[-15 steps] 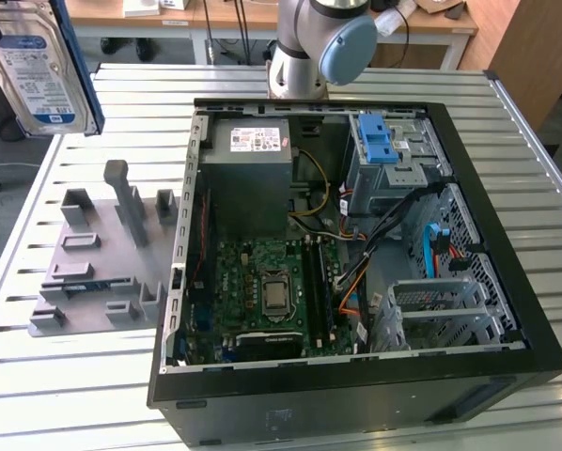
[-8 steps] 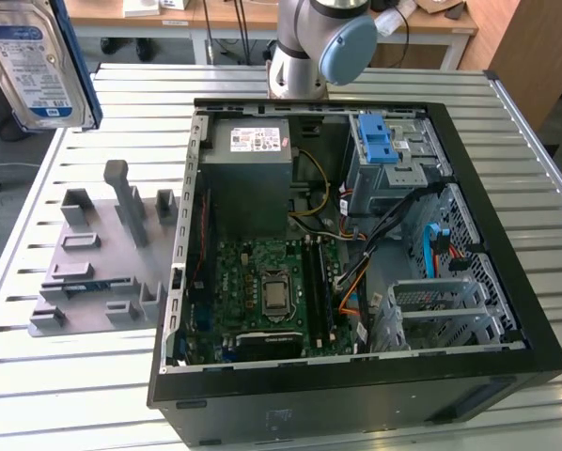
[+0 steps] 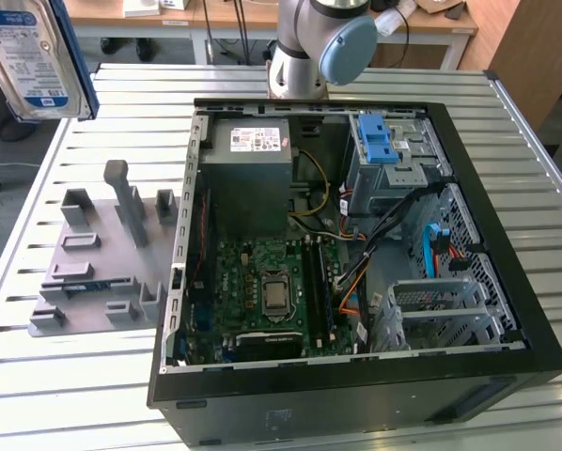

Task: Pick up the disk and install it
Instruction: 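Pick up the disk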

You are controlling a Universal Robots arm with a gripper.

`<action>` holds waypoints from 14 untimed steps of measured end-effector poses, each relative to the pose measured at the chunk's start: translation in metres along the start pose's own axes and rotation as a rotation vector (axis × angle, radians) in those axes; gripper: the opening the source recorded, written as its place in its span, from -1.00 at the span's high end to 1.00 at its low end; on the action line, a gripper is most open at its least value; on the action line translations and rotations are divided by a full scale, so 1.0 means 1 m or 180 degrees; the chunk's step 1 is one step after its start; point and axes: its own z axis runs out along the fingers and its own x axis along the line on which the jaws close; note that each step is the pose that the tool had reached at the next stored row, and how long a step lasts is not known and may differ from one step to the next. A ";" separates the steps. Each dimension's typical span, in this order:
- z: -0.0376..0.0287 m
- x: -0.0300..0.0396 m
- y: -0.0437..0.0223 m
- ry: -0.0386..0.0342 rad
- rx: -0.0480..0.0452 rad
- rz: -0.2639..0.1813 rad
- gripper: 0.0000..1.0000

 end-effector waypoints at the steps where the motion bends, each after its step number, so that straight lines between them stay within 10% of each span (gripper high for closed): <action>1: -0.0017 0.0000 0.0000 0.0000 0.0000 0.0000 0.27; 14: -0.0248 0.0003 0.0003 0.0000 0.0000 0.0000 0.27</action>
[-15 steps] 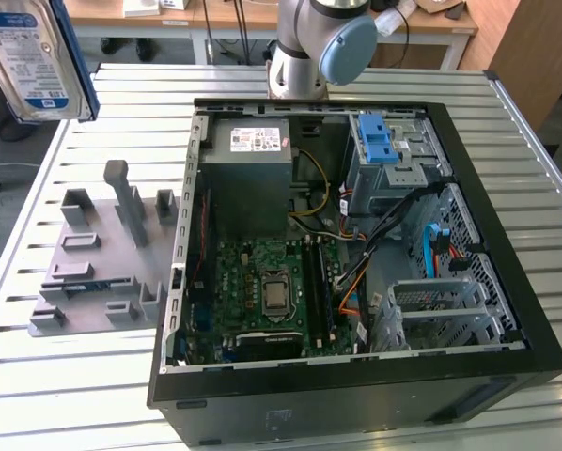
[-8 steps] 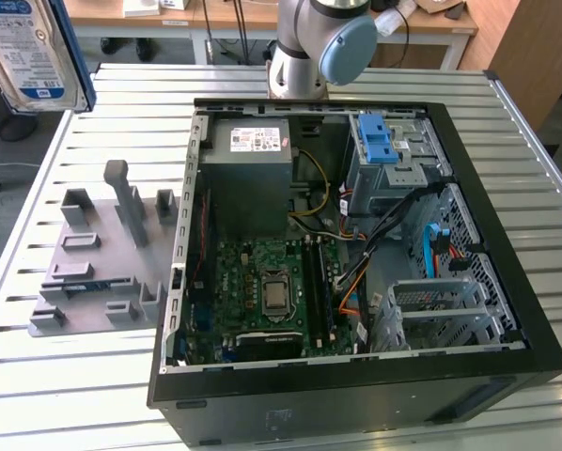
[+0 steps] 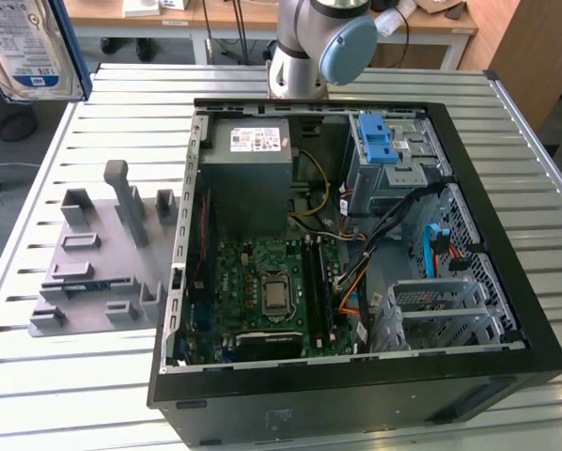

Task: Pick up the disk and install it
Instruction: 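Pick up the disk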

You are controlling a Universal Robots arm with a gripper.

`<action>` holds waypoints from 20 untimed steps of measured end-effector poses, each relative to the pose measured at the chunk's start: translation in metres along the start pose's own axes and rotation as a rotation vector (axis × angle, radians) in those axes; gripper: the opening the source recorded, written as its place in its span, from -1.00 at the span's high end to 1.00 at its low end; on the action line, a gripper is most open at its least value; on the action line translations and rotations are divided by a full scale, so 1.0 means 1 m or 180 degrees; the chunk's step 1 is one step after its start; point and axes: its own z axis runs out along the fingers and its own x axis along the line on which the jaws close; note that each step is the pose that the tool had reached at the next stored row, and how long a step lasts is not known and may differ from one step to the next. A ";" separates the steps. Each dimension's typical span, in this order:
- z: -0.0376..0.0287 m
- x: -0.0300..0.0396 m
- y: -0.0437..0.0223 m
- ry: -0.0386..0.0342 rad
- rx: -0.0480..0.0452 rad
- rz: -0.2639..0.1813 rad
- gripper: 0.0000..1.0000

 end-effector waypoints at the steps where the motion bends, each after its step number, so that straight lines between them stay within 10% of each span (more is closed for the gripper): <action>1: -0.0019 0.0000 0.0000 0.0000 0.0000 0.0000 0.27; 20: -0.0106 0.0035 -0.0007 0.0001 0.0000 0.0000 0.27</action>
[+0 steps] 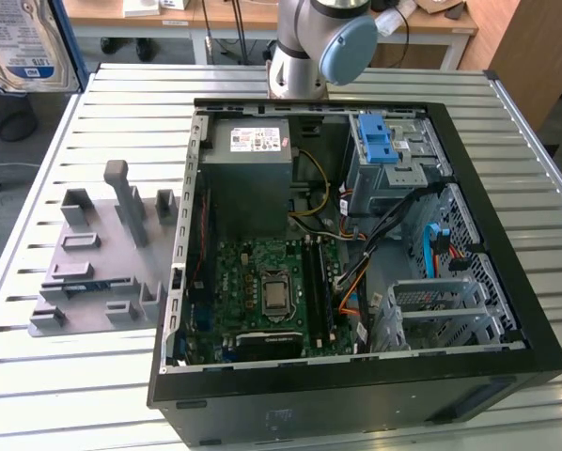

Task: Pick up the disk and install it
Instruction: 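Pick up the disk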

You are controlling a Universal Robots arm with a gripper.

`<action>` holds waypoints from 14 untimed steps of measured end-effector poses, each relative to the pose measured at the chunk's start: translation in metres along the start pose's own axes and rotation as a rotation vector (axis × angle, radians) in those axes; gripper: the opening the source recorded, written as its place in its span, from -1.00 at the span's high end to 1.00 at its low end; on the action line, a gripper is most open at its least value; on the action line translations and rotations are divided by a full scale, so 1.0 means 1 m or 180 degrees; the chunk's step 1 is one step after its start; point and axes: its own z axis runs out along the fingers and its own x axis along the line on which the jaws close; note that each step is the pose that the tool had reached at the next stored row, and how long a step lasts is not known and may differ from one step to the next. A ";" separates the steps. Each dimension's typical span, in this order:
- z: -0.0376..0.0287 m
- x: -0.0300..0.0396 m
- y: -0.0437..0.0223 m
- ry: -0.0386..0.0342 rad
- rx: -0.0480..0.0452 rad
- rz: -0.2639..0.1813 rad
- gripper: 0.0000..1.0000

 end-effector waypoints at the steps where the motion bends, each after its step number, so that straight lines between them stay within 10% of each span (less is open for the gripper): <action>1: 0.0000 0.0010 0.0000 0.0000 0.0000 0.0000 0.27; 14: 0.0000 0.0147 -0.0114 0.0003 0.0000 0.0000 0.27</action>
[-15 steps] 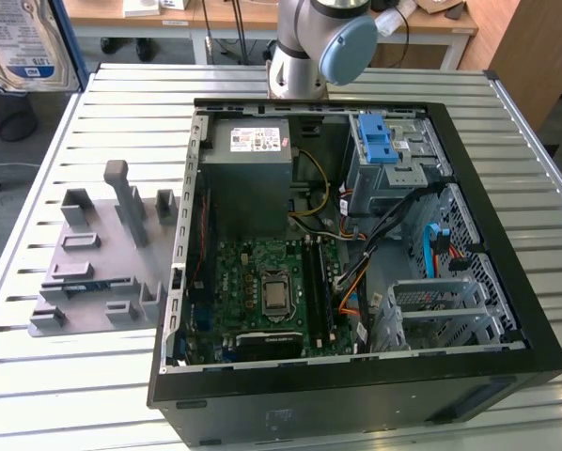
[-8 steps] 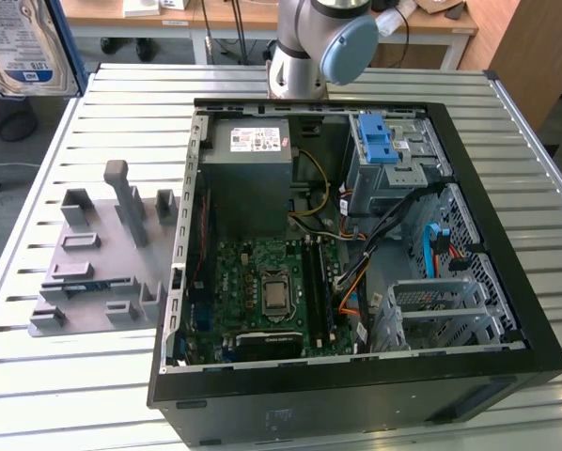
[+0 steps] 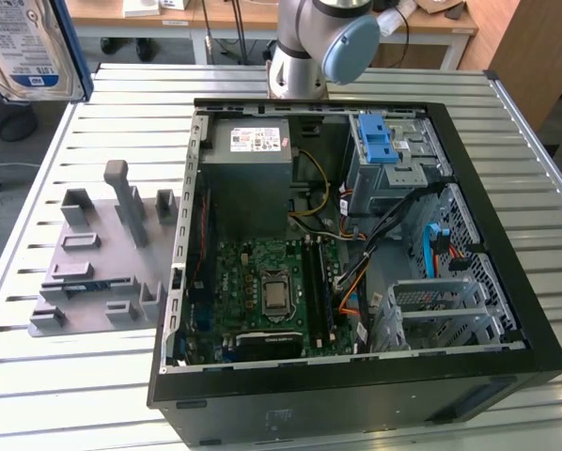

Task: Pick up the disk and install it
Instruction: 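Pick up the disk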

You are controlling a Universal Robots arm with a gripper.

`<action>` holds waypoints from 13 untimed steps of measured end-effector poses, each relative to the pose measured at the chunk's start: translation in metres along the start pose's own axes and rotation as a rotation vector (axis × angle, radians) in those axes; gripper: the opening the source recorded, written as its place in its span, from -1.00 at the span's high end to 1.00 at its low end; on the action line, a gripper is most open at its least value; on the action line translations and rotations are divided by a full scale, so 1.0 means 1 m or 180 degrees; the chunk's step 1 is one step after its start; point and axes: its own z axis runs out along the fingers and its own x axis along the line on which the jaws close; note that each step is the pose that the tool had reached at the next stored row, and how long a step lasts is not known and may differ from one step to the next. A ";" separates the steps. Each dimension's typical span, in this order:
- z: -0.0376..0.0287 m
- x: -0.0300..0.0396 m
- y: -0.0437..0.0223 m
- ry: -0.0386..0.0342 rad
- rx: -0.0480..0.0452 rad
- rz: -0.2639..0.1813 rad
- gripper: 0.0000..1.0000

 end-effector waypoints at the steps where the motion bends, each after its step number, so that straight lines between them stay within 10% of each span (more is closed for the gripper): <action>1: 0.0000 0.0010 -0.0016 0.0000 0.0000 0.0000 0.27; 13: 0.0000 0.0134 -0.0230 0.0000 0.0000 0.0000 0.27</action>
